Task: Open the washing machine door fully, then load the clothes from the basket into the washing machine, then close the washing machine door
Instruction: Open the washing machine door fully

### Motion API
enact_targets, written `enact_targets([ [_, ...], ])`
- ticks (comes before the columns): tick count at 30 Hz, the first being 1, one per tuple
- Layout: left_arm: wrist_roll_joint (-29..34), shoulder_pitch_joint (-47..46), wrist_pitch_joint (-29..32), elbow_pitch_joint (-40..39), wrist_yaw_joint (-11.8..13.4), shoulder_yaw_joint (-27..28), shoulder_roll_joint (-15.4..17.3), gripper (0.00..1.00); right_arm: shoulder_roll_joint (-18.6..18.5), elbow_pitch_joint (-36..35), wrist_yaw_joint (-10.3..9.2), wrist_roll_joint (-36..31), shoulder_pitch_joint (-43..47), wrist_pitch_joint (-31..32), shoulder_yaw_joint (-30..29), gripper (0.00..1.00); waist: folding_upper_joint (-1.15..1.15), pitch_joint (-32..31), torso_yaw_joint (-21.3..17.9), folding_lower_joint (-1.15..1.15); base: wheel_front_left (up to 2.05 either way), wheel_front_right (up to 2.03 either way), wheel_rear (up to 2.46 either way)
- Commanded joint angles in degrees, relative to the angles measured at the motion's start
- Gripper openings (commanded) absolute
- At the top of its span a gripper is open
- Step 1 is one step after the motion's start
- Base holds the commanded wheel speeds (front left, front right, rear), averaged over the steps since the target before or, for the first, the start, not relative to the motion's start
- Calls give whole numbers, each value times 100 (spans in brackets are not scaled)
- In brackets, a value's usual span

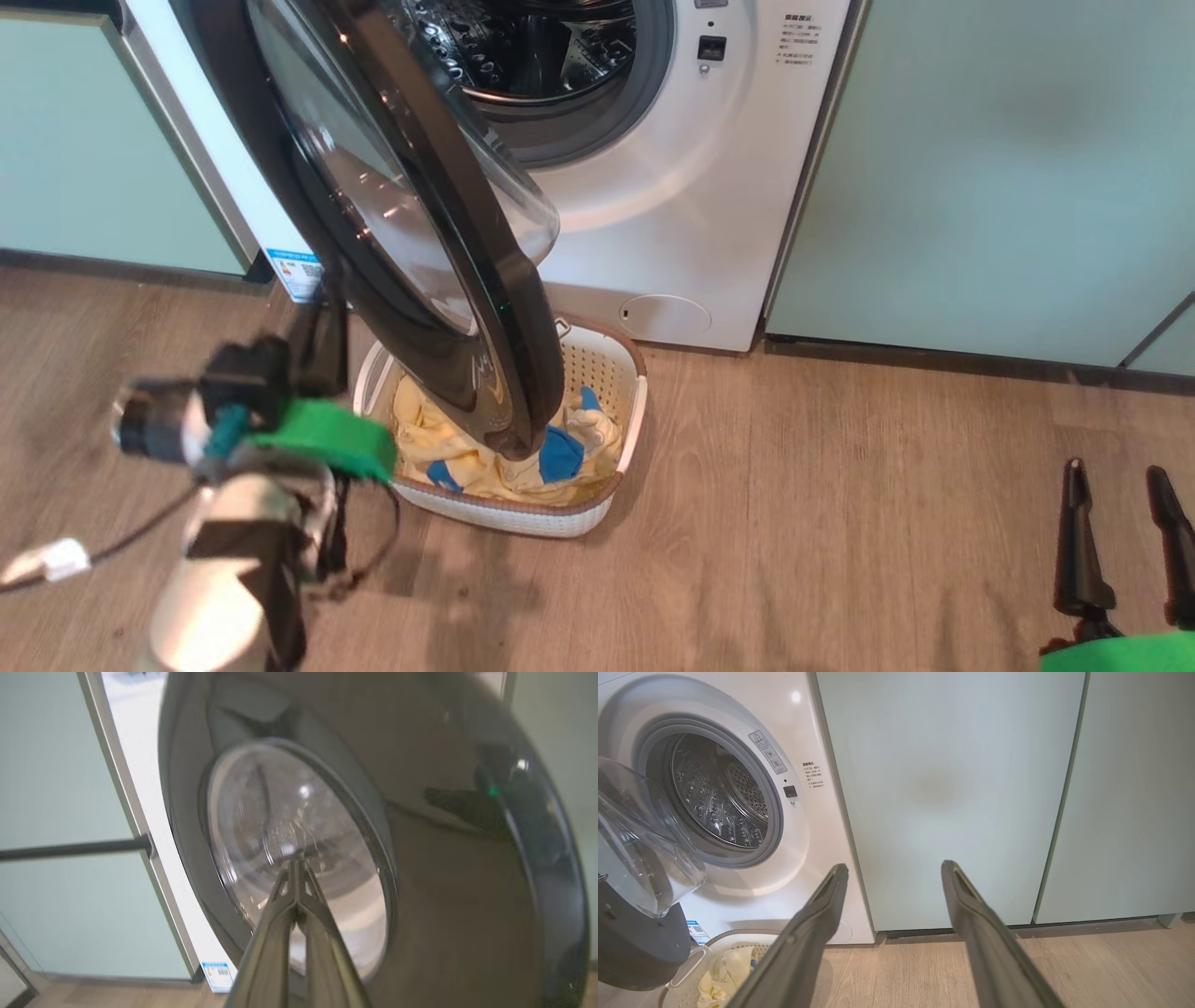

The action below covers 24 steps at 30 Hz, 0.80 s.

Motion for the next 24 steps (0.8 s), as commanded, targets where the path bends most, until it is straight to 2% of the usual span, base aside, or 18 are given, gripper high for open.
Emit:
enact_targets([
  [1, 101, -402, -31, -498, 125, 295, 223, 0, -66, -164, -16, 16, -184, -37, 145, 100, 0, -1, 9, 0, 0, 0, 0],
  [6, 216, -716, -31, -1553, 293, 376, 317, 0, -66, -164, -16, 33, -185, -37, 140, 100, 0, -17, 21, 0, 0, 0, 0],
  [10, 278, -955, 15, -2206, 279, 335, 413, 0, -66, -144, -16, 63, -198, -37, 168, 100, 0, -28, -18, 0, 0, 0, 0],
  [15, 329, -1223, 263, -2842, 119, -43, 364, 0, -65, -126, -16, 91, -199, -37, 188, 100, 0, -37, -71, 0, 0, 0, 0],
  [24, 285, -1316, 843, -3641, -283, -1257, -40, 0, -65, -104, -16, 109, -188, -37, 222, 100, 0, -31, -161, 0, 0, 0, 0],
])
